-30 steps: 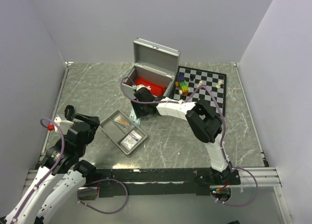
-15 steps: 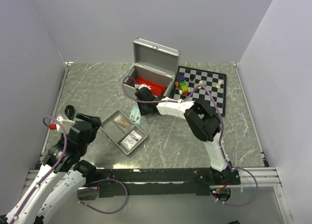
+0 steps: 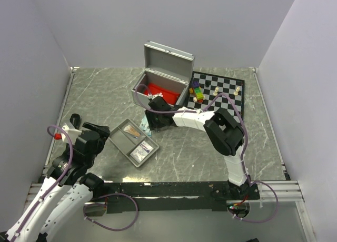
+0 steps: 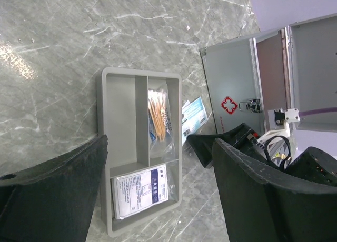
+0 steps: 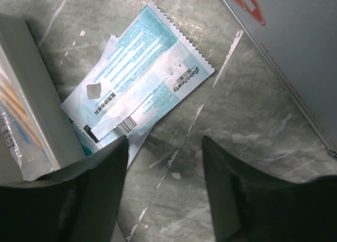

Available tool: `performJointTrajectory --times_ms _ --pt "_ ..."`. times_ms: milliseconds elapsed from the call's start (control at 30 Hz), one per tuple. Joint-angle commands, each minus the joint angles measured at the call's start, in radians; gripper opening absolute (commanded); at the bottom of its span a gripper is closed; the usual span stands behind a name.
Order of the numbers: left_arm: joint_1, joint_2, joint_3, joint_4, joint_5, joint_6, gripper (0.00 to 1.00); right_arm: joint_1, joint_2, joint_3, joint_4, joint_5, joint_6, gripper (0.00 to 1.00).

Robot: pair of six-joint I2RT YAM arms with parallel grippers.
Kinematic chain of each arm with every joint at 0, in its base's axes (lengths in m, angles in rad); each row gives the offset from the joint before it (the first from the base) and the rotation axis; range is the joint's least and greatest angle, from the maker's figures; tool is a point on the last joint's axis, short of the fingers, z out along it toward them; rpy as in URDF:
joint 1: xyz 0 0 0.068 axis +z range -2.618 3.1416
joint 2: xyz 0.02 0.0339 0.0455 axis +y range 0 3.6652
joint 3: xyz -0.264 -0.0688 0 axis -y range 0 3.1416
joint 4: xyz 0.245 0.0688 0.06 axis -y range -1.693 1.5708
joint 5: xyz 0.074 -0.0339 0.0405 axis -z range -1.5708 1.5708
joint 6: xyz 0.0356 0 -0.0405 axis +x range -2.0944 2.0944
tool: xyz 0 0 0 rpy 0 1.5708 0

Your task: Organize the medicine kit

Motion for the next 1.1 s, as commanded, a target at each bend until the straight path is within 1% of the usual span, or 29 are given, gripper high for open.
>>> performJointTrajectory --times_ms 0,100,200,267,367,633,700,800,833,867,900,1000,1067 --pt "0.004 0.0 0.005 0.024 0.003 0.004 0.84 0.021 -0.016 0.046 -0.015 0.025 -0.004 0.68" --pt "0.004 -0.005 0.003 0.025 0.006 0.004 0.84 0.04 0.023 0.106 -0.052 0.074 -0.027 0.71" --pt "0.006 -0.003 0.005 0.027 0.003 0.007 0.84 0.063 0.05 0.129 -0.049 0.111 -0.056 0.72" --pt "0.004 0.0 0.006 0.025 0.003 0.008 0.84 0.067 0.083 0.167 -0.076 0.12 -0.074 0.7" --pt "0.004 0.006 0.006 0.031 0.004 0.013 0.84 0.07 0.132 0.22 -0.118 0.113 -0.089 0.66" --pt "0.004 0.012 -0.001 0.043 0.01 0.016 0.84 0.072 0.186 0.226 -0.178 0.154 -0.119 0.45" --pt "0.004 0.015 -0.003 0.042 0.01 0.016 0.84 0.069 0.176 0.2 -0.172 0.173 -0.119 0.34" --pt "0.004 0.017 -0.003 0.04 0.01 0.014 0.84 0.058 0.14 0.132 -0.143 0.179 -0.108 0.11" --pt "0.004 0.014 -0.004 0.042 0.01 0.016 0.84 0.055 0.13 0.108 -0.136 0.185 -0.106 0.06" --pt "0.004 0.015 -0.006 0.045 0.012 0.016 0.84 0.052 0.117 0.099 -0.132 0.188 -0.105 0.02" --pt "0.004 0.014 -0.006 0.045 0.012 0.014 0.84 0.051 0.105 0.074 -0.124 0.196 -0.103 0.0" --pt "0.004 0.014 -0.003 0.047 0.012 0.016 0.84 0.052 0.033 0.007 -0.077 0.217 -0.105 0.0" --pt "0.004 0.017 0.005 0.043 0.009 0.017 0.84 0.057 -0.045 -0.036 -0.041 0.223 -0.114 0.0"
